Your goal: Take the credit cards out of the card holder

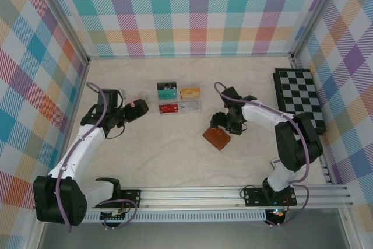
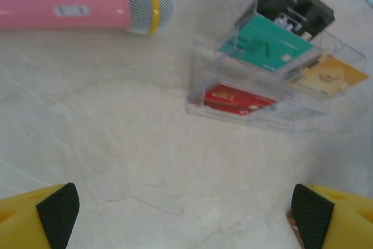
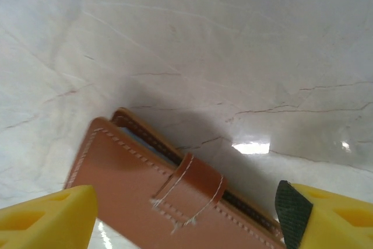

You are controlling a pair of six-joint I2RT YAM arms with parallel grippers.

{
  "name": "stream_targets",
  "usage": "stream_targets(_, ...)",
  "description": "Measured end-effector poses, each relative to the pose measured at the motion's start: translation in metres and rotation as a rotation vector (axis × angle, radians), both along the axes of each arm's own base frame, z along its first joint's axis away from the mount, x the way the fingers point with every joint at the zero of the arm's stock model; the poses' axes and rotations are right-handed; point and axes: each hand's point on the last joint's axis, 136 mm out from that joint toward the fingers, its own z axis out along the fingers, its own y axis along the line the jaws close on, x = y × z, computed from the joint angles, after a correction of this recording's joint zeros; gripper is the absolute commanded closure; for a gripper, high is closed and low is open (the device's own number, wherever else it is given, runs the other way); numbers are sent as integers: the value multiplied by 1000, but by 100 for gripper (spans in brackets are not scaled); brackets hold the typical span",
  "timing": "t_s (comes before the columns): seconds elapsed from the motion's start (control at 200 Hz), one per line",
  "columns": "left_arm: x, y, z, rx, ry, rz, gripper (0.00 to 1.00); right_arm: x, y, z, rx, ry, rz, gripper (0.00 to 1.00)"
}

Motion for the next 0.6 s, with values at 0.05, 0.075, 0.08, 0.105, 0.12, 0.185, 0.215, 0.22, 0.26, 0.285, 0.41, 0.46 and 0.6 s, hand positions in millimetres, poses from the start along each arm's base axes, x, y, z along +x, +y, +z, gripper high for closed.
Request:
stream_targets(0.05, -3, -9, -5, -31, 22, -19, 7, -2, 1, -4, 2, 14, 2, 21)
stream_targets(0.075, -5, -13, -8, -44, 33, -28, 7, -3, 1, -5, 5, 18, 3, 21)
stream_targets(0.08, -5, -14, -8, -49, 36, -30, 7, -3, 1, -5, 7, 19, 3, 21)
stream_targets(0.105, -8, -18, -11, -61, 47, -40, 8, -4, 2, -5, 11, 23, 4, 22)
stream_targets(0.12, -9, -21, -13, -69, 54, -44, 8, -4, 3, -5, 17, 24, 4, 22)
stream_targets(0.185, -19, -32, -21, -98, 94, -77, 9, -4, 8, -4, 39, 23, 7, 23)
stream_targets(0.215, -23, -38, -24, -110, 111, -94, 10, -5, 11, -5, 49, 24, 8, 23)
stream_targets(0.22, -23, -38, -24, -111, 114, -95, 10, -6, 11, -5, 51, 24, 9, 23)
stream_targets(0.26, -28, -44, -27, -124, 133, -111, 10, -8, 17, -5, 65, 29, 11, 24)
stream_targets(0.285, -30, -47, -29, -132, 144, -118, 11, -11, 21, -5, 73, 32, 17, 25)
stream_targets(0.41, -44, -64, -38, -171, 192, -151, 13, -22, 49, -4, 124, 42, 50, 27)
stream_targets(0.46, -52, -71, -45, -180, 217, -160, 15, -27, 61, -4, 146, 48, 66, 27)
stream_targets(0.6, -71, -99, -60, -197, 280, -210, 25, -39, 88, -6, 191, 72, 98, 29)
